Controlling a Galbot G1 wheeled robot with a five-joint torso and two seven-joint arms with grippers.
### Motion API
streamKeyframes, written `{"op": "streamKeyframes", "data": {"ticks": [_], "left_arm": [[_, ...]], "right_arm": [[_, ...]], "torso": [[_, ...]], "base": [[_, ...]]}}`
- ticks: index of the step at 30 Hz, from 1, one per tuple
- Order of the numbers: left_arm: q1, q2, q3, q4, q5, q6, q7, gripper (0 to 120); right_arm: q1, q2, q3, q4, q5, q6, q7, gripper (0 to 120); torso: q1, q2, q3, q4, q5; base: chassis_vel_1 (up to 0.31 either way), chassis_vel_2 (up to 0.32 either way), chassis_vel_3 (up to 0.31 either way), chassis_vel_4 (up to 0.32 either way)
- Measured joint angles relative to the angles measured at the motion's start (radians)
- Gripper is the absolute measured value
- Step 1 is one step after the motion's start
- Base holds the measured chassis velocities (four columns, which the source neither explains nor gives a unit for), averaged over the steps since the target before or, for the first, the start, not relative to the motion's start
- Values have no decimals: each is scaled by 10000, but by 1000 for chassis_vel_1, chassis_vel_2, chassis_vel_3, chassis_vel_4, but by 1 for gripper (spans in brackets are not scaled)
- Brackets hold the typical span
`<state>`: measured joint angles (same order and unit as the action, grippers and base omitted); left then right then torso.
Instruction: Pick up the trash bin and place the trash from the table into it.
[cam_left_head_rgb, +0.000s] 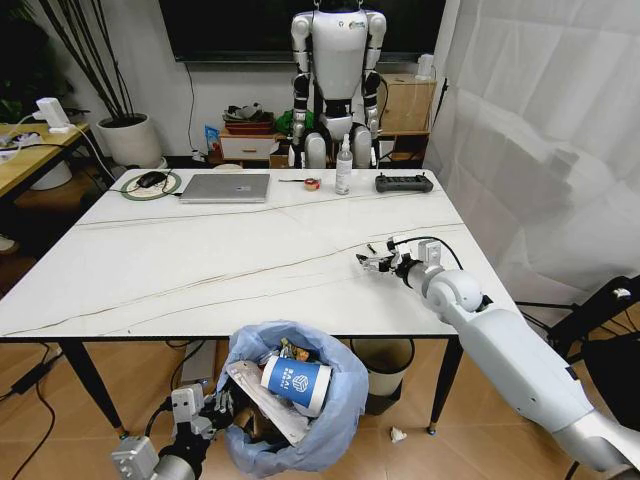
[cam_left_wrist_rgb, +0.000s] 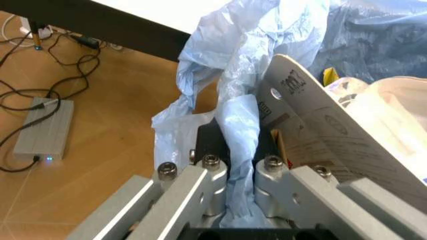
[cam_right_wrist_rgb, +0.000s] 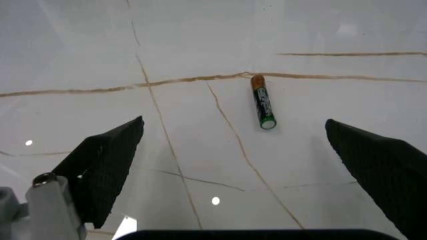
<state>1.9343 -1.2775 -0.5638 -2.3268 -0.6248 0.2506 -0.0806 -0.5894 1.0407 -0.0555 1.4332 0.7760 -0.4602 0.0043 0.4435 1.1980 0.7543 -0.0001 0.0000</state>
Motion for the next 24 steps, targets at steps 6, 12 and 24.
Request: {"op": "streamKeyframes", "data": {"ticks": [6, 12, 24], "left_arm": [[1, 13, -4, 29, -9, -3, -1, 0], [25, 21, -2, 25, -22, -12, -2, 0], [33, 23, 17, 18, -27, -27, 2, 0]], "right_arm": [[103, 247, -71, -191, -209, 17, -24, 93], [158, 314, -93, -349, -348, 60, 0, 72], [182, 196, -49, -427, -493, 108, 44, 29]], "torso": [[-2, 0, -1, -1, -1], [-2, 0, -1, -2, 0], [-2, 0, -1, -2, 0]], "base": [[0, 0, 0, 0], [0, 0, 0, 0], [0, 0, 0, 0]]}}
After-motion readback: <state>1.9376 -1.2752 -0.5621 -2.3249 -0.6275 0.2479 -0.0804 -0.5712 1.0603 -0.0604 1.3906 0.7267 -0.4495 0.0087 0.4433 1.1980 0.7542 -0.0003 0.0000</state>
